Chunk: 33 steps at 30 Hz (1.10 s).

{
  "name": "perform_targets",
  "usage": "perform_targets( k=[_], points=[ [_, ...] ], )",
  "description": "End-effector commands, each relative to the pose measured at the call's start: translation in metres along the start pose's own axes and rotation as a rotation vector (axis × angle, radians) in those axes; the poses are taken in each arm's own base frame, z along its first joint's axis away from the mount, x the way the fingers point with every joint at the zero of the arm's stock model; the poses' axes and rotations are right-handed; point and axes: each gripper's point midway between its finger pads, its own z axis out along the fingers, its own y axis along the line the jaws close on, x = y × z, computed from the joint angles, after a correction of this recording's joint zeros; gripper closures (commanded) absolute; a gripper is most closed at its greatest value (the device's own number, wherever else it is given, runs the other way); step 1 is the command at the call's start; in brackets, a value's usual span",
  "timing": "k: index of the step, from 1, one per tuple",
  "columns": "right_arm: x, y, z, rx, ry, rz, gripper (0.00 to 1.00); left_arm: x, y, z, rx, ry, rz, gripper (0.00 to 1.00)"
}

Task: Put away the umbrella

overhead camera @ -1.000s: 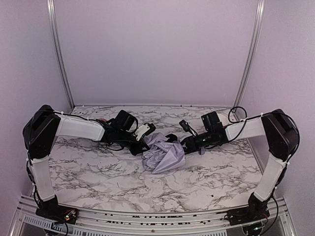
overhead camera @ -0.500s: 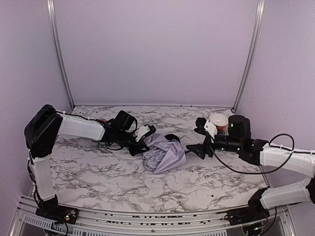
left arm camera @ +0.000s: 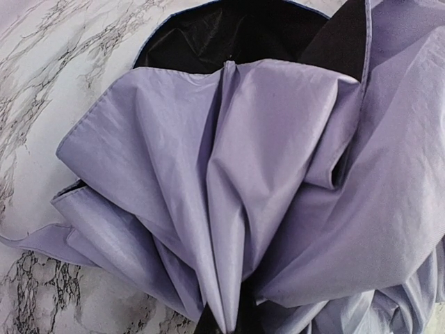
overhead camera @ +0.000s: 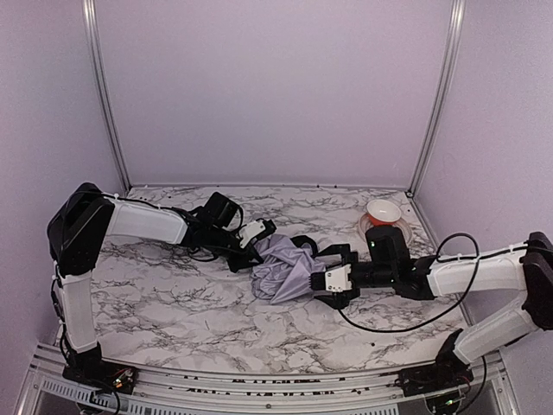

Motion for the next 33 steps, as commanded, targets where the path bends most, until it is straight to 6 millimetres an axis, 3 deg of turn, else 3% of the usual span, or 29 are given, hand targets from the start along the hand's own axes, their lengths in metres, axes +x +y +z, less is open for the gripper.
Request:
perform_targets(
  k=[1, 4, 10, 13, 17, 21, 24, 28, 33],
  points=[
    [-0.018, -0.034, 0.021, 0.051, -0.058, -0.146, 0.12, 0.068, -0.004, 0.012, 0.013, 0.227, -0.054, 1.0],
    [-0.039, -0.042, 0.025, 0.015, -0.147, -0.095, 0.55, 0.068, -0.004, 0.009, 0.009, 0.226, -0.038, 1.0],
    [-0.072, -0.025, 0.017, -0.146, -0.311, 0.038, 1.0, 0.063, -0.014, 0.01, 0.05, 0.21, 0.021, 1.0],
    [-0.077, -0.03, 0.019, -0.17, -0.324, 0.165, 1.0, 0.059, -0.026, 0.01, 0.071, 0.203, 0.088, 1.0],
    [-0.067, -0.048, 0.027, -0.149, -0.336, 0.366, 1.0, 0.061, -0.044, 0.011, 0.101, 0.211, 0.171, 1.0],
    [-0.034, -0.084, 0.043, -0.078, -0.308, 0.657, 1.0, 0.065, -0.057, 0.012, 0.137, 0.215, 0.213, 1.0],
    [0.003, -0.101, 0.063, -0.024, -0.204, 0.864, 1.0, 0.065, -0.064, 0.012, 0.17, 0.205, 0.242, 1.0],
    [0.067, -0.086, 0.09, -0.066, -0.017, 1.119, 1.0, 0.065, -0.063, 0.014, 0.167, 0.209, 0.252, 1.0],
    [0.101, -0.029, 0.104, -0.199, 0.143, 1.222, 1.0, 0.066, -0.052, 0.019, 0.13, 0.224, 0.229, 1.0]
  ],
)
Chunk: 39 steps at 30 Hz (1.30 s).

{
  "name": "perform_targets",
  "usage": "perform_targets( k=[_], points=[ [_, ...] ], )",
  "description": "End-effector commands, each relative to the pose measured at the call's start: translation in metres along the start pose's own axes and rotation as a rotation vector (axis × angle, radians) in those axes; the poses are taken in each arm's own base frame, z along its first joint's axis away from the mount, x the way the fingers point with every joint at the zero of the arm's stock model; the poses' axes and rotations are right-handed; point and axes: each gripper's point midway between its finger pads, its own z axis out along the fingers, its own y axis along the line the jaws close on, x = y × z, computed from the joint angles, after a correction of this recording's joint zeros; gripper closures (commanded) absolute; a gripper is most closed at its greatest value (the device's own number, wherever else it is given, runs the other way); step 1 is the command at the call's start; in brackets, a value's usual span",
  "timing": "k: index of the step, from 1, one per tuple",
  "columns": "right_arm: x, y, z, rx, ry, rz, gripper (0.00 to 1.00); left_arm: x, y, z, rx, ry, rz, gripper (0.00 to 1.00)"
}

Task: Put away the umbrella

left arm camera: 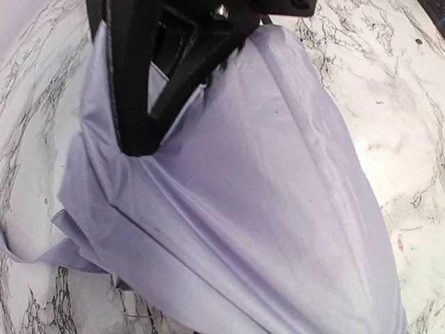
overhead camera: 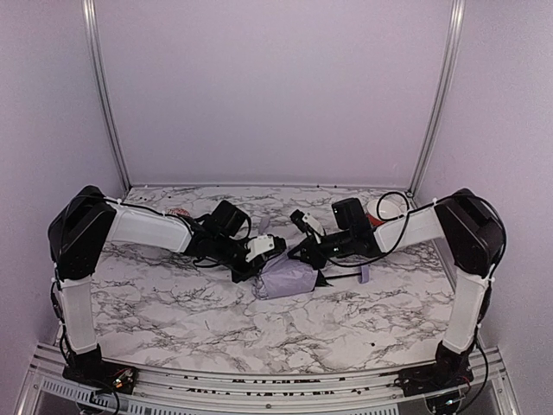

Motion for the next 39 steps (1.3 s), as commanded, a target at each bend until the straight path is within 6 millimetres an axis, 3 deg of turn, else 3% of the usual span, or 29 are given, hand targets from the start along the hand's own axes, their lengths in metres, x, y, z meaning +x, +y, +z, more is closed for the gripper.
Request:
perform_targets(
  k=[1, 6, 10, 12, 14, 17, 20, 23, 24, 26, 27, 31, 35, 39],
  points=[
    [0.061, -0.023, 0.002, 0.058, 0.182, 0.217, 1.0, 0.055, -0.028, 0.012, 0.095, 0.187, -0.083, 1.0],
    [0.088, -0.01, 0.001, 0.009, 0.232, 0.256, 1.0, 0.057, 0.029, 0.008, -0.107, 0.187, -0.23, 0.96],
    [0.093, -0.007, 0.003, -0.017, 0.252, 0.256, 1.0, 0.047, 0.076, -0.008, -0.273, 0.118, -0.379, 0.52],
    [0.095, -0.007, 0.005, -0.027, 0.262, 0.251, 1.0, 0.037, 0.104, -0.031, -0.383, 0.038, -0.445, 0.39],
    [0.096, -0.008, 0.006, -0.038, 0.267, 0.251, 1.0, 0.028, 0.131, -0.061, -0.526, -0.055, -0.492, 0.33],
    [0.1, -0.007, 0.008, -0.066, 0.278, 0.268, 1.0, 0.008, 0.145, -0.103, -0.654, -0.182, -0.47, 0.25],
    [0.105, -0.007, 0.01, -0.078, 0.288, 0.278, 1.0, -0.025, 0.122, -0.118, -0.59, -0.243, -0.332, 0.29],
    [0.106, -0.008, 0.014, -0.093, 0.292, 0.288, 1.0, -0.048, 0.057, -0.101, -0.445, -0.226, -0.008, 0.31],
    [0.106, -0.009, 0.014, -0.097, 0.293, 0.291, 1.0, -0.05, 0.028, -0.089, -0.378, -0.211, 0.122, 0.3],
    [0.108, -0.01, 0.017, -0.105, 0.304, 0.294, 1.0, -0.042, -0.012, -0.073, -0.281, -0.182, 0.364, 0.26],
    [0.107, -0.011, 0.017, -0.108, 0.307, 0.291, 1.0, -0.039, -0.023, -0.068, -0.249, -0.174, 0.434, 0.23],
    [0.105, -0.012, 0.019, -0.127, 0.314, 0.281, 1.0, -0.03, -0.024, -0.05, -0.172, -0.074, 0.492, 0.14],
    [0.105, -0.01, 0.022, -0.159, 0.323, 0.277, 1.0, -0.032, -0.016, -0.029, -0.13, 0.004, 0.57, 0.13],
    [0.101, -0.01, 0.026, -0.184, 0.314, 0.282, 1.0, -0.018, -0.011, -0.002, -0.088, 0.067, 0.6, 0.13]
  ],
)
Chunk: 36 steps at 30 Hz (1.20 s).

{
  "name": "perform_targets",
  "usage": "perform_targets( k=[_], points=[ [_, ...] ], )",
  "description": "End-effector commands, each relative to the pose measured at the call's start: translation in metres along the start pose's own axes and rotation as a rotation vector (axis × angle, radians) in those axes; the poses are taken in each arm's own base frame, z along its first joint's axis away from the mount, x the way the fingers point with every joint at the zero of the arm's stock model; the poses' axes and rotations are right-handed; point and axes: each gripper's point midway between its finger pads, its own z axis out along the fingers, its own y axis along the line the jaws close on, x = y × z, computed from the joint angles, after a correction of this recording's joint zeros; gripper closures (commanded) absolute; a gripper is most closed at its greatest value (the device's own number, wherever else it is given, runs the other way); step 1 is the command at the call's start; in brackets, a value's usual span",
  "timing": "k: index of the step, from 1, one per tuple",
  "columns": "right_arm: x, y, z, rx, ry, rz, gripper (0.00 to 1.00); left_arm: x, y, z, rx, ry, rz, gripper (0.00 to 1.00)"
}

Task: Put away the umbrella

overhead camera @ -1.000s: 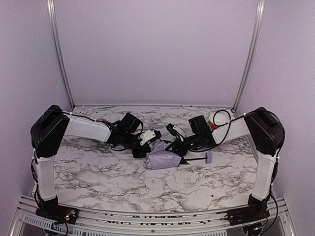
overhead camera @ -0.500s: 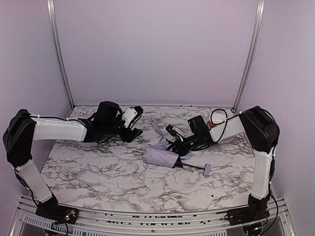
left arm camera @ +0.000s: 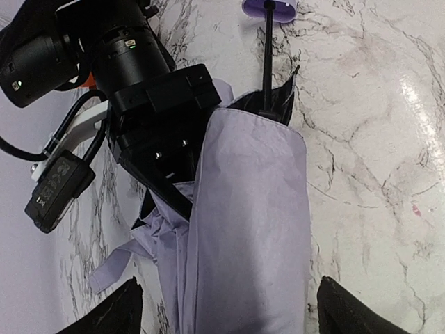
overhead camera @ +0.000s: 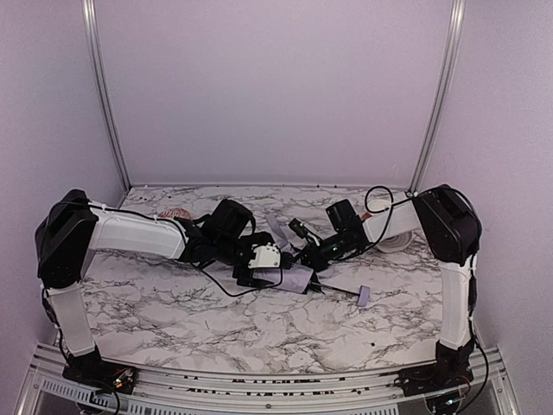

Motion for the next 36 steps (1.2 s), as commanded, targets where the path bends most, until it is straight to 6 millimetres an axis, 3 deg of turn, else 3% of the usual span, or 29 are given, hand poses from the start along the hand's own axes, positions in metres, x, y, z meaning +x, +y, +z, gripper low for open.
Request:
perform_targets(
  k=[1, 4, 10, 11, 14, 18, 19, 21, 24, 26, 28, 31, 35, 36],
  points=[
    [0.052, -0.012, 0.013, 0.011, 0.145, 0.124, 1.0, 0.022, -0.021, 0.025, 0.121, 0.085, 0.09, 0.14],
    [0.046, -0.014, 0.013, 0.017, 0.137, 0.12, 1.0, 0.036, -0.037, 0.039, 0.206, 0.142, 0.076, 0.16],
    [0.021, -0.016, 0.009, 0.039, 0.089, 0.101, 1.0, 0.045, -0.053, 0.05, 0.282, 0.184, 0.012, 0.21],
    [0.016, -0.015, 0.008, 0.039, 0.081, 0.097, 1.0, 0.049, -0.056, 0.052, 0.293, 0.205, 0.004, 0.24],
    [-0.008, -0.009, -0.002, 0.044, 0.037, 0.071, 0.88, 0.062, -0.065, 0.055, 0.317, 0.259, -0.018, 0.49],
    [-0.05, -0.005, -0.04, 0.15, -0.05, 0.033, 0.67, 0.062, -0.078, 0.05, 0.352, 0.25, -0.042, 0.56],
    [-0.064, -0.002, -0.057, 0.189, -0.086, 0.024, 0.64, 0.063, -0.08, 0.049, 0.355, 0.25, -0.048, 0.56],
    [-0.074, -0.004, -0.086, 0.27, -0.132, 0.046, 0.55, 0.066, -0.084, 0.048, 0.361, 0.259, -0.062, 0.57],
    [-0.058, -0.01, -0.119, 0.377, -0.159, 0.135, 0.5, 0.07, -0.086, 0.049, 0.354, 0.285, -0.077, 0.54],
    [-0.031, -0.014, -0.124, 0.438, -0.118, 0.203, 0.49, 0.072, -0.087, 0.051, 0.343, 0.306, -0.087, 0.5],
    [-0.002, -0.004, -0.114, 0.381, -0.063, 0.264, 0.45, 0.072, -0.088, 0.052, 0.337, 0.312, -0.087, 0.46],
    [0.022, 0.006, -0.103, 0.304, -0.034, 0.321, 0.42, 0.073, -0.09, 0.052, 0.329, 0.313, -0.087, 0.45],
    [0.031, 0.01, -0.089, 0.226, -0.028, 0.349, 0.43, 0.072, -0.085, 0.052, 0.304, 0.31, -0.093, 0.46],
    [0.031, 0.01, -0.084, 0.197, -0.026, 0.359, 0.49, 0.071, -0.086, 0.052, 0.302, 0.309, -0.094, 0.46]
  ],
)
